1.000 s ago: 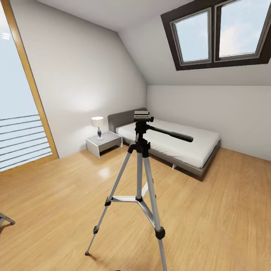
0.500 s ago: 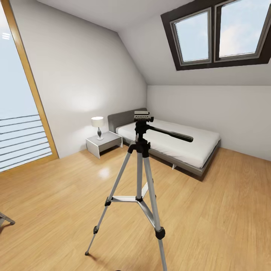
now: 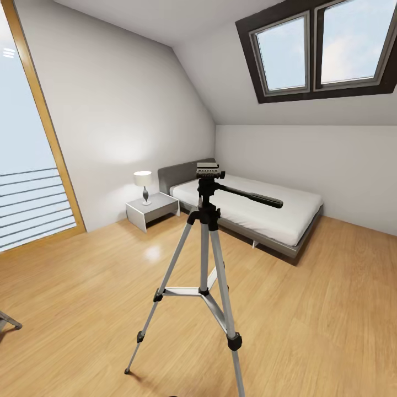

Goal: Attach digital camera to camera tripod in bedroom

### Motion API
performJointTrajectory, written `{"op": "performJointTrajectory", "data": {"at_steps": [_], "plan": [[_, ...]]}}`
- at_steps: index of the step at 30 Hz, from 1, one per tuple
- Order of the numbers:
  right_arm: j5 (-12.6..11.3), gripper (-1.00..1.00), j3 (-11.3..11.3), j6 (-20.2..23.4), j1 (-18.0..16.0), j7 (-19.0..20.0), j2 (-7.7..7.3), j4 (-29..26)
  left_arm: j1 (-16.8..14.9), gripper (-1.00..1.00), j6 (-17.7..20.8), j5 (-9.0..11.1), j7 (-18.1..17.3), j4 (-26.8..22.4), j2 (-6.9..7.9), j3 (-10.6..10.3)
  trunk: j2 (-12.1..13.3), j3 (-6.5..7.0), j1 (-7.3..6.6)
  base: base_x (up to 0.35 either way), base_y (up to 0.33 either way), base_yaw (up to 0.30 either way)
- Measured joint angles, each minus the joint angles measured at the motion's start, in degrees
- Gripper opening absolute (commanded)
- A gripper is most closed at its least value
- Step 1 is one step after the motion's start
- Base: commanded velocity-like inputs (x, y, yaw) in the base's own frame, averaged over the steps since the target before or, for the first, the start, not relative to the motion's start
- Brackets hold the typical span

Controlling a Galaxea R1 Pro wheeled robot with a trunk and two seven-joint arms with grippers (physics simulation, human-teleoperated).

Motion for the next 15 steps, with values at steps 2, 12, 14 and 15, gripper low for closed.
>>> {"op": "performJointTrajectory", "data": {"at_steps": [2,12,14,15], "plan": [[-0.1,1.0,-0.3,0.0,0.0,0.0,-1.87,-0.4,0.0,1.0,0.0,0.0,-0.1,0.2,1.08,0.0,0.0,0.0,0.0,0.0,0.0,0.0],[-0.3,1.0,-0.9,-0.1,-0.1,-0.1,-5.41,-7.0,0.0,1.0,0.0,0.0,-0.2,0.3,1.8,-0.1,0.0,0.01,0.0,0.0,0.0,0.0],[-0.3,1.0,-1.0,-0.1,-0.1,0.0,-5.55,-8.0,0.0,1.0,0.0,0.0,-0.2,0.3,1.82,0.0,0.0,0.01,0.0,0.0,0.0,0.0],[-0.3,1.0,-1.0,-0.1,-0.1,0.0,-5.57,-8.2,0.0,1.0,0.0,0.0,-0.1,0.3,1.83,0.0,0.0,0.01,0.0,0.0,0.0,0.0]]}}
